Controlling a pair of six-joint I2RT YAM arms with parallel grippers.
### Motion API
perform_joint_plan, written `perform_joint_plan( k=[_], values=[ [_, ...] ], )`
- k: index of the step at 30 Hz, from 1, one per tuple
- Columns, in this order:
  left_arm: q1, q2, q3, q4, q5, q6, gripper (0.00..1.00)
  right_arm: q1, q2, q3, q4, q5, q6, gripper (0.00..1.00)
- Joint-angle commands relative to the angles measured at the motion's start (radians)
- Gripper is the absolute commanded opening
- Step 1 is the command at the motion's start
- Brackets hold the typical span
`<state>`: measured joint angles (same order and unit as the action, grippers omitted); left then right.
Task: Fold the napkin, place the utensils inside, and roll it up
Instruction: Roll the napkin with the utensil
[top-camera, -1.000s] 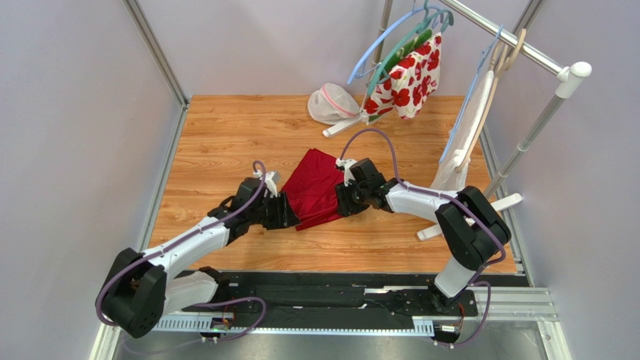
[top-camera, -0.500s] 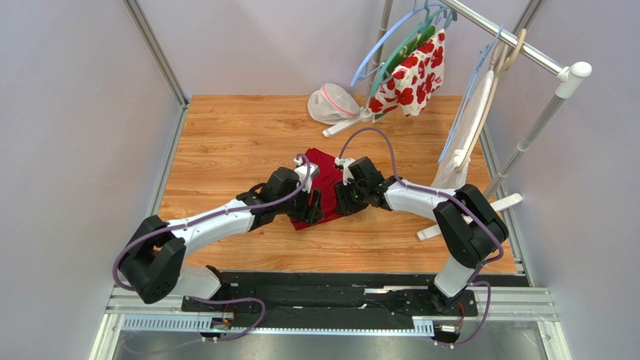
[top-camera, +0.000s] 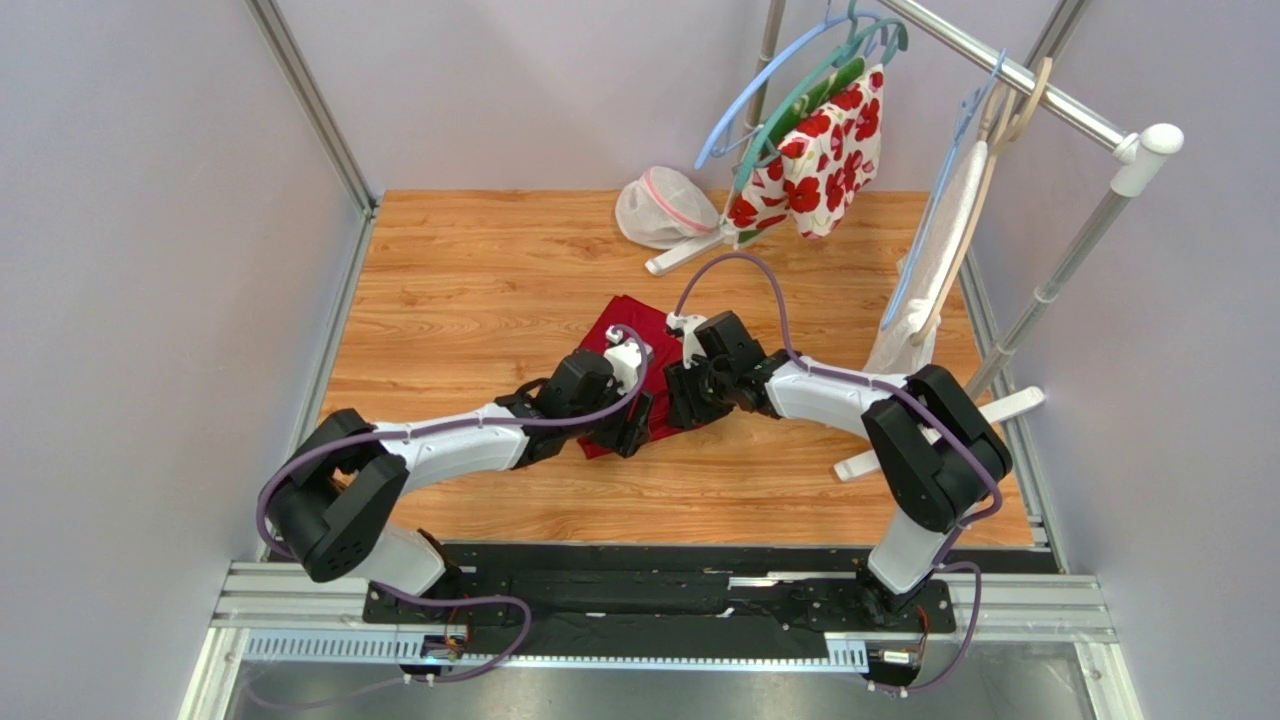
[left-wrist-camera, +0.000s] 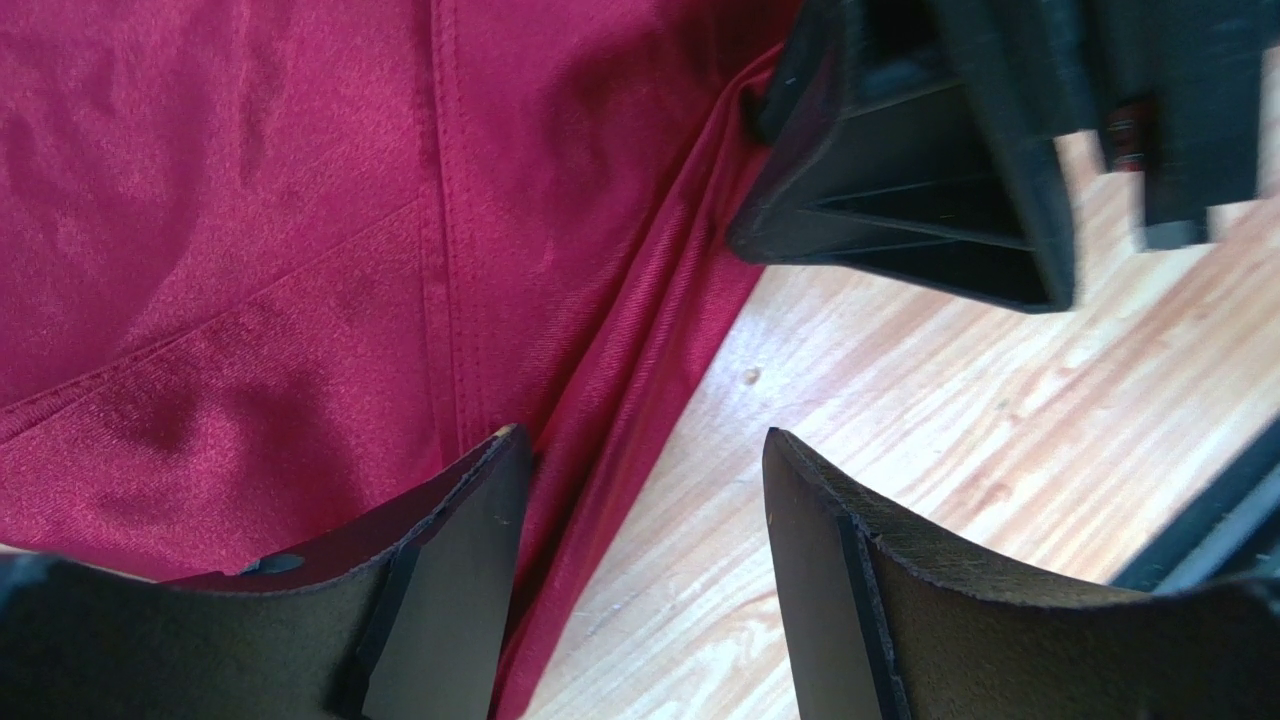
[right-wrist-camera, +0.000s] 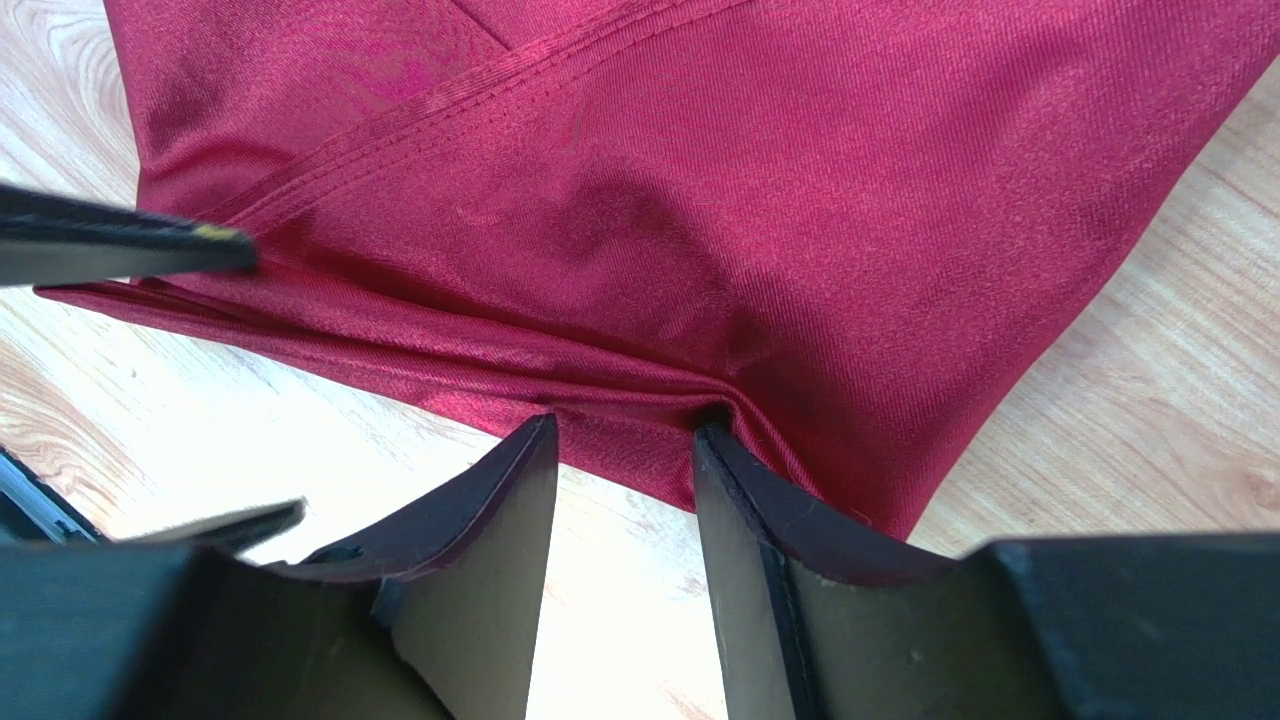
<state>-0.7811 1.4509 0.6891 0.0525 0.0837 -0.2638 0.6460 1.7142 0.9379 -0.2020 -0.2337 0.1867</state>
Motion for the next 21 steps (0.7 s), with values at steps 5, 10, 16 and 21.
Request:
perform_joint_plan(
  k=[5, 10, 16, 21],
  values=[
    [-0.014, 0.049, -0.022, 0.052, -0.012, 0.028, 0.64, 0.003, 0.076, -0.033, -0.103, 0.008, 0.005, 0.45],
    [-0.015, 0.069, -0.039, 0.05, -0.024, 0.003, 0.44, 0.003, 0.067, -0.03, -0.105, -0.006, 0.008, 0.45],
    [-0.014, 0.121, -0.028, 0.02, -0.021, -0.031, 0.07, -0.011, -0.022, -0.024, -0.093, -0.09, 0.011, 0.48],
    [0.002, 0.157, -0.033, 0.015, 0.046, -0.063, 0.0, -0.048, -0.169, -0.031, -0.093, -0.105, -0.022, 0.54]
  ],
)
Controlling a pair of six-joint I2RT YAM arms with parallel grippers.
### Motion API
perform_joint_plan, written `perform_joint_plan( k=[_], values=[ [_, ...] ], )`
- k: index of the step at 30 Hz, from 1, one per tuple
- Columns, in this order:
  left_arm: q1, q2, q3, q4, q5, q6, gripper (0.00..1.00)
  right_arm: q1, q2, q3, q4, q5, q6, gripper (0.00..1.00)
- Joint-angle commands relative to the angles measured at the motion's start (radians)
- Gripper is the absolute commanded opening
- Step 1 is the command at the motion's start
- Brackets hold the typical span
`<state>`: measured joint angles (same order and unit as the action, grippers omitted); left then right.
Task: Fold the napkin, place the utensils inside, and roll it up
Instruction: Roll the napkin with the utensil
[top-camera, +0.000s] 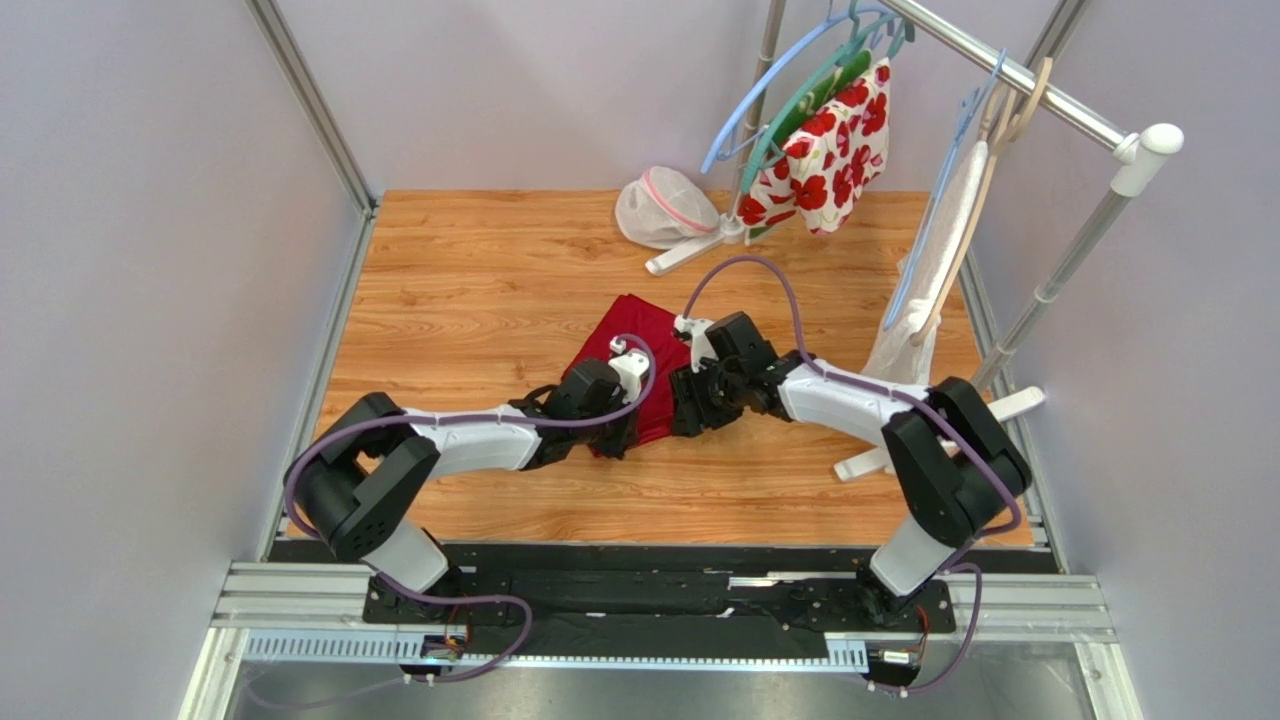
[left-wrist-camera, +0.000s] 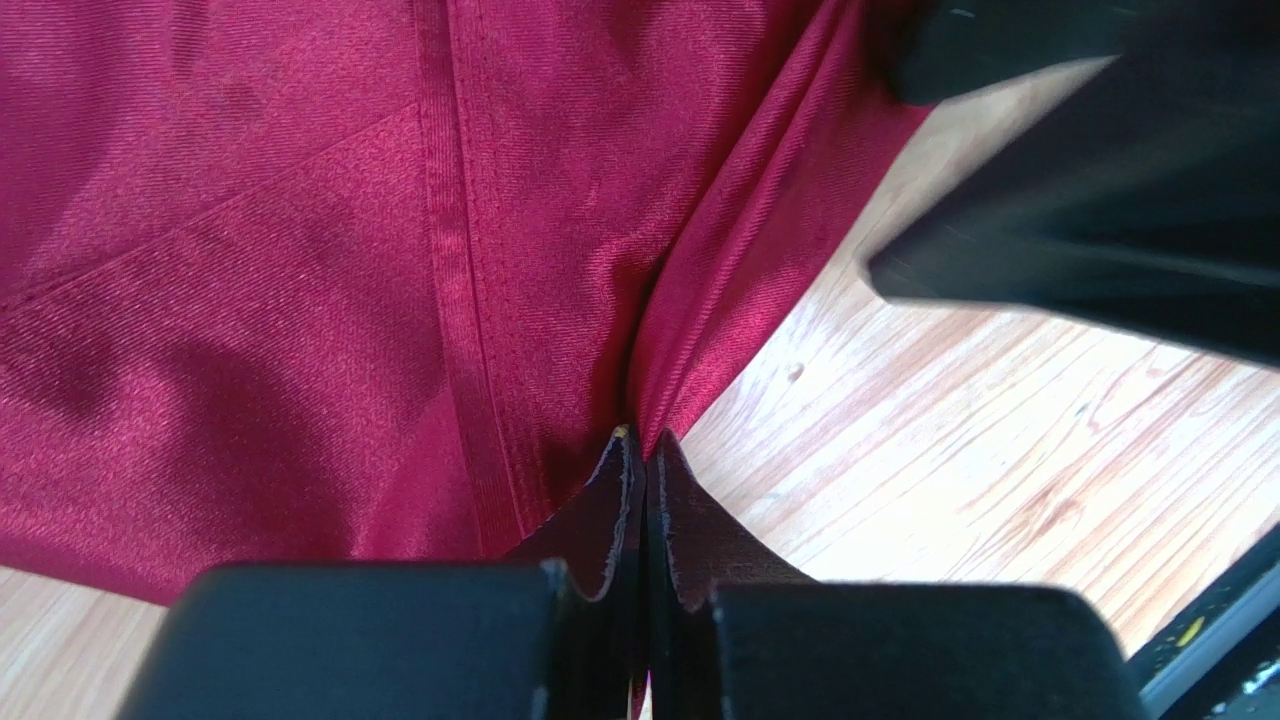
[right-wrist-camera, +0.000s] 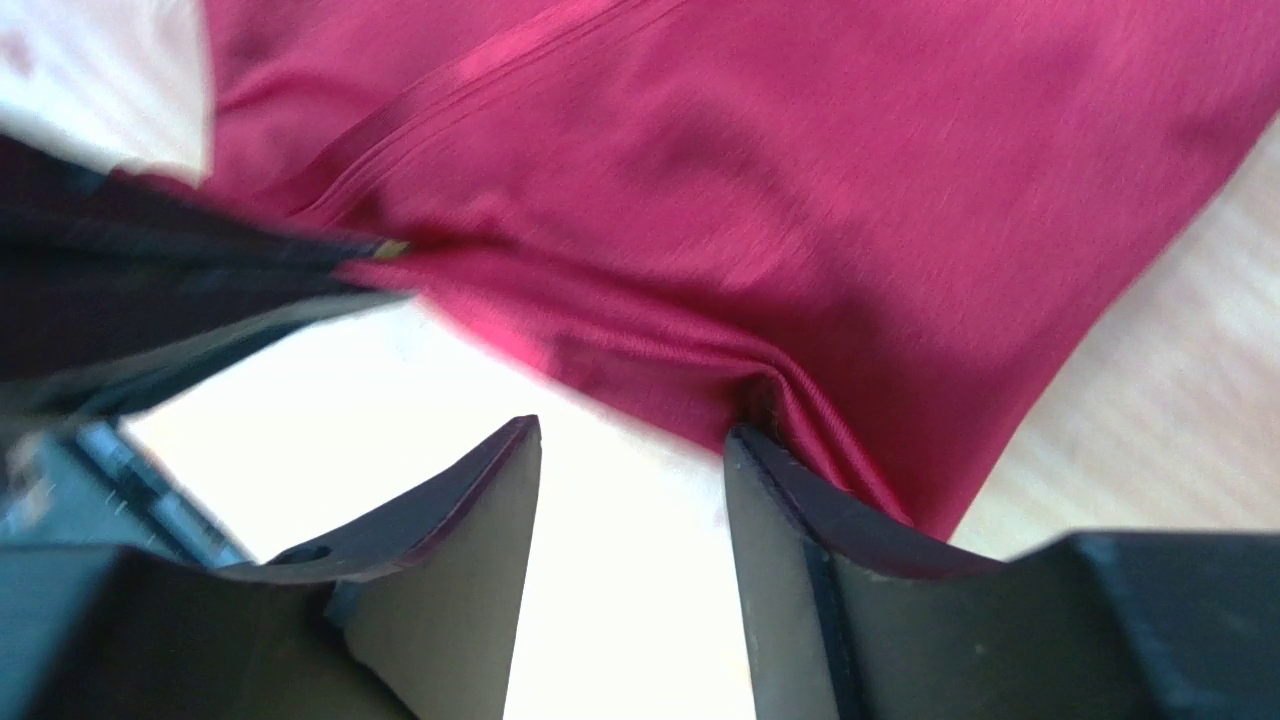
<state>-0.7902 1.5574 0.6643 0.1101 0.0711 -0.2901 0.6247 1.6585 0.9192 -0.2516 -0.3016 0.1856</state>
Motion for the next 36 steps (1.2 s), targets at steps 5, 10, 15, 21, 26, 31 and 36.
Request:
perform_joint_plan(
  k=[5, 10, 15, 21, 26, 31, 36],
  values=[
    [0.068, 0.073, -0.025, -0.009, 0.221, -0.076, 0.0, -0.075, -0.2, -0.055, -0.035, -0.011, -0.08, 0.6],
    [0.078, 0.104, -0.023, -0.001, 0.308, -0.099, 0.0, -0.128, -0.247, -0.127, 0.034, -0.016, -0.084, 0.64],
    [0.117, 0.148, -0.02, 0.003, 0.392, -0.121, 0.0, -0.157, -0.247, -0.171, 0.087, -0.011, -0.101, 0.65],
    [0.146, 0.161, -0.02, -0.01, 0.429, -0.121, 0.0, -0.183, -0.236, -0.192, 0.135, -0.002, -0.092, 0.65],
    [0.155, 0.165, -0.011, -0.026, 0.453, -0.116, 0.0, -0.2, -0.2, -0.177, 0.158, -0.021, -0.09, 0.66],
    [0.163, 0.182, 0.018, -0.062, 0.472, -0.106, 0.0, -0.207, -0.112, -0.138, 0.169, -0.094, -0.075, 0.65],
    [0.174, 0.187, 0.027, -0.07, 0.486, -0.104, 0.0, -0.209, -0.086, -0.138, 0.196, -0.103, -0.071, 0.65]
  ],
)
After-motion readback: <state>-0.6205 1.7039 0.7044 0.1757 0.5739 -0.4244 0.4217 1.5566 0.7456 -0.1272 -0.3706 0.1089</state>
